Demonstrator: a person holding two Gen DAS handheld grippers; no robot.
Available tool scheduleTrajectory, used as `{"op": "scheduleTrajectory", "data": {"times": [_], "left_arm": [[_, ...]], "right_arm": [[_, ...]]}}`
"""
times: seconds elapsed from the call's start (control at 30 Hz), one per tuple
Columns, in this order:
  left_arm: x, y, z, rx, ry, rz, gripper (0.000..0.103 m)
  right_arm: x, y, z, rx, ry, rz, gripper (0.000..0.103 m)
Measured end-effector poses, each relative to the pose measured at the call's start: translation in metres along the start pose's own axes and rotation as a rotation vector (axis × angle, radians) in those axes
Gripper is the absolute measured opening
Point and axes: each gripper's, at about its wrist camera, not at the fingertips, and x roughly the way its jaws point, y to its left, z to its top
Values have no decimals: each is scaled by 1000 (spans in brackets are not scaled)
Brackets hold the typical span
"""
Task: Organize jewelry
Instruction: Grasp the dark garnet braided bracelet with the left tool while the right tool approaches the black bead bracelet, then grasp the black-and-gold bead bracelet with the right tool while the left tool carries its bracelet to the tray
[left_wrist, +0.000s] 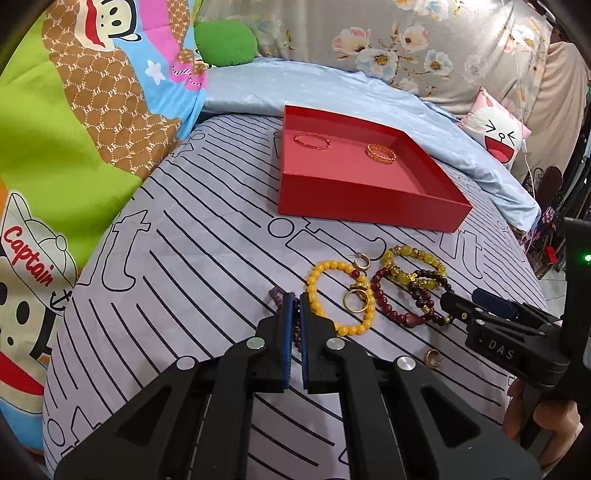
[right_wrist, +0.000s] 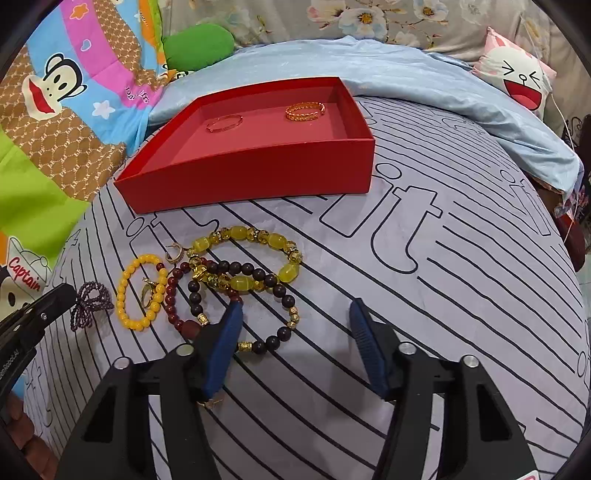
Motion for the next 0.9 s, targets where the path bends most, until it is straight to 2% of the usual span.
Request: {"op": "scheduleTrajectory", "data": {"times": [0.2, 0.37, 0.5, 0.9], "left_arm": [[3, -4, 0, 15, 3, -5, 3], [5, -7, -1, 19, 11, -13, 3], [7, -7, -1, 20, 16, -12, 3], [0, -2, 1, -3, 10, -14, 3]], "right_arm": [[7, -1, 3, 0, 6, -4, 35], [7, -1, 2, -9, -1, -10, 26], [7, -3, 2, -6, 2, -7, 9], [-20, -8, 3, 8, -48, 25, 7]]}}
